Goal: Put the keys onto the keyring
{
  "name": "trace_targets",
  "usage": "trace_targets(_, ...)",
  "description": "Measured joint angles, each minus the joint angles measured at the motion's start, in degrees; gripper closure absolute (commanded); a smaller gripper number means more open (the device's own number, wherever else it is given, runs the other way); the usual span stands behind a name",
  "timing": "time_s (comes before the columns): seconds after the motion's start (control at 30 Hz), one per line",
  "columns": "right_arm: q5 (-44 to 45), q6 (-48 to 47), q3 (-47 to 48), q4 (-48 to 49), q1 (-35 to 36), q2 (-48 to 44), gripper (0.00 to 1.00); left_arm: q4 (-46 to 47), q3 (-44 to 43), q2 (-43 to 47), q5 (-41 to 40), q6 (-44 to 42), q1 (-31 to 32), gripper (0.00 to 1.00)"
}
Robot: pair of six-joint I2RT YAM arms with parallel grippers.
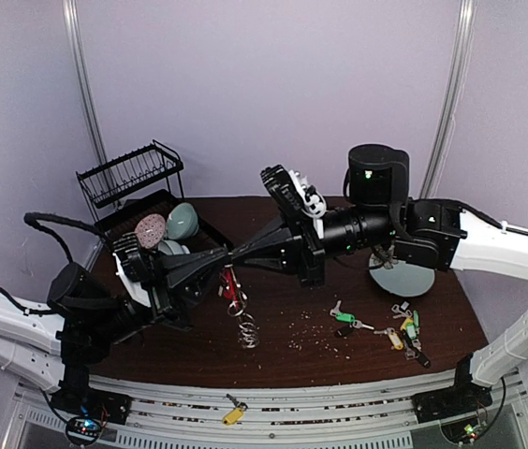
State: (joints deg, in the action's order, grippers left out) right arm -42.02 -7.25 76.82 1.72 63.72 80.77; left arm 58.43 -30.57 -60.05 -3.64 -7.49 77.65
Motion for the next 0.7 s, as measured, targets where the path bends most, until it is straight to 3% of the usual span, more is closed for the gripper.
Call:
trace_targets(0.03,-0.02,-0.35,0.0,-0.09,0.0,0.0,1.0,-0.02,0.0,0.04,0.0,0.13,0.02,1.0)
trace_targets(0.1,-0.17,-0.85,-0.07,0.11,-0.02,-0.07,1.0,-0.35,0.0,0.37,0.28,0.83,0.02,0.7)
trace_targets(0.13,-0.39,-1.25,-0.39,0.55,-0.35,-0.2,1.0,-1.01,0.0,0.74,0.48,1.33,0.02,0.63)
trace_targets(0.27,-3.78,-2.84,-4.07,1.31,-1.77,-2.14,1.0,-5.95,-0.11,5.95,1.33,2.51,0.02,0.52)
trace_targets(0.33,-5.81,-4.02,-4.57,1.22,-2.38,-2.51,1.0,-10.45,-0.85,9.05,2.62,2.49,-0.04,0.54)
trace_targets(0.4,-7.69,-5.66,-4.57,0.96,-2.64,-2.56,1.0,-16.46,-3.23,10.93,4.57,2.43,-0.04,0.71)
trace_targets(0.47,-9.18,-7.74,-4.57,-0.07,-2.62,-2.67,1.0,-24.57,-7.76,10.69,5.92,2.14,-0.04,0.77)
trace_targets(0.6,-8.39,-14.38,-4.59,-3.48,-1.57,-3.26,1.0,-41.94,-19.71,5.46,7.58,1.11,-0.04,0.77)
trace_targets(0.7,-5.27,-22.86,-4.85,-7.32,0.15,-4.39,1.0,-52.33,-26.53,1.42,8.66,1.01,-0.04,0.7)
